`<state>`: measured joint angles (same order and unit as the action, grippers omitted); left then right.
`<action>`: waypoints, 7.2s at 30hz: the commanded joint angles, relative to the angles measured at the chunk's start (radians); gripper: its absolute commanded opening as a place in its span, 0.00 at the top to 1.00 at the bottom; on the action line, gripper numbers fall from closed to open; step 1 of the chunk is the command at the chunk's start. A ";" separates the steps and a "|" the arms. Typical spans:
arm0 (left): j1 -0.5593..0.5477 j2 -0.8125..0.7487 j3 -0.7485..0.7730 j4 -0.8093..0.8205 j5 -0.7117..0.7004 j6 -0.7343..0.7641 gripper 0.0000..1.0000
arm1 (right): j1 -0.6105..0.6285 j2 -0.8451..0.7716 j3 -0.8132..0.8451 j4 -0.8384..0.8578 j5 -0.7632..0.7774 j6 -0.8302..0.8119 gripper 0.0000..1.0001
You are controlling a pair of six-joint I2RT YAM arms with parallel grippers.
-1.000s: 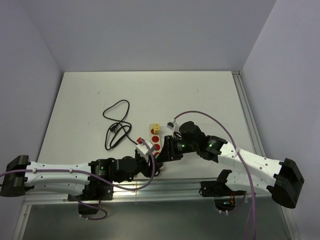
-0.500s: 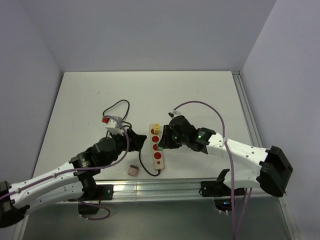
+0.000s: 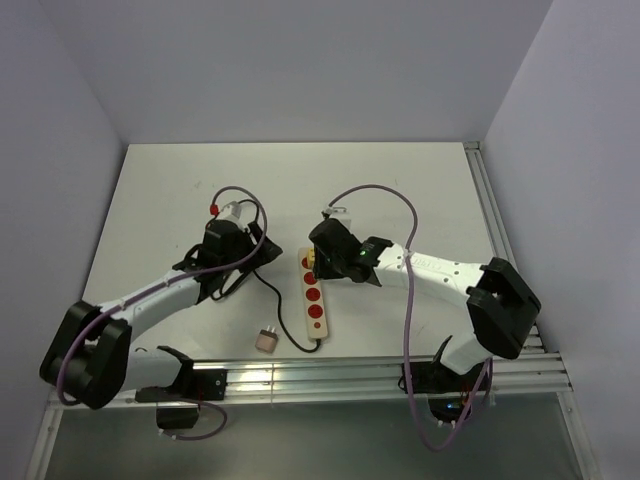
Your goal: Insert the plug
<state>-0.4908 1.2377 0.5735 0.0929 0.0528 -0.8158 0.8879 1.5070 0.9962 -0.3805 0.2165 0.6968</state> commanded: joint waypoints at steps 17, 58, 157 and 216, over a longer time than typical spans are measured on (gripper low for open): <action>0.021 0.301 0.170 0.274 0.271 -0.045 0.38 | 0.017 0.081 0.079 -0.006 0.032 -0.011 1.00; 0.021 0.491 0.112 0.485 0.389 -0.123 0.46 | 0.135 0.295 -0.045 0.071 0.087 0.132 1.00; -0.841 -0.207 0.057 -0.947 -0.688 -0.784 0.03 | 0.069 -0.590 -0.320 -0.023 -0.032 -0.011 0.19; -0.434 -0.293 0.216 -0.326 -0.174 -0.480 1.00 | 0.094 -0.682 -0.380 0.368 -0.083 -0.132 0.30</action>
<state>-0.9619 0.9791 0.7361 -0.3496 -0.2504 -1.2774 0.9653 0.8295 0.6010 -0.1688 0.1398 0.6197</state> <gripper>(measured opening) 0.518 0.713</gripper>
